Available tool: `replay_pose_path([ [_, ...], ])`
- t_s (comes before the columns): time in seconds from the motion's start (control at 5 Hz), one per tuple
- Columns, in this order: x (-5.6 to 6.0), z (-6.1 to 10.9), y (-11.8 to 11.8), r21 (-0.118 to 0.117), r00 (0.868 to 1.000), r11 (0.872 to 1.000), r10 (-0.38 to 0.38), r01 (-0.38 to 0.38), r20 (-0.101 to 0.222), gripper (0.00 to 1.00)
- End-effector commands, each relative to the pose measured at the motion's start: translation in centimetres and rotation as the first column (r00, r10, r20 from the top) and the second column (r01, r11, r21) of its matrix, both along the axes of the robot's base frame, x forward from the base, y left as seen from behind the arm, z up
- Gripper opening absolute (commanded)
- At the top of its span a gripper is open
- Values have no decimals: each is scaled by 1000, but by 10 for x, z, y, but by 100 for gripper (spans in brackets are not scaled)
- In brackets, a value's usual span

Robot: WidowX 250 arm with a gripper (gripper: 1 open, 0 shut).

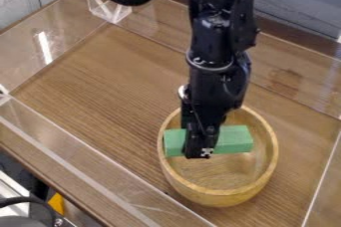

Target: Remove the green block from inside the brown bowl and put it on the table

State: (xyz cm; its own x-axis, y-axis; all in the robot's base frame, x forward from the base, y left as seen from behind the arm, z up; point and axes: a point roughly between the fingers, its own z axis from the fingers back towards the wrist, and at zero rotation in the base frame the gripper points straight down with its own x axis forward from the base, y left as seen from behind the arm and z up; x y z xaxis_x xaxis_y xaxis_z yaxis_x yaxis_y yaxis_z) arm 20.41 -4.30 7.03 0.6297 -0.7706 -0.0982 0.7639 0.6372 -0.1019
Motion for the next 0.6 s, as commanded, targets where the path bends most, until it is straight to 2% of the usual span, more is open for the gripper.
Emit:
replay_pose_path([
  [0.0, 11, 15, 2, -11, 998, 1000, 5, -4, 67, 0],
  [0.4, 11, 19, 7, -10, 998, 1000, 3, -3, 70, 0],
])
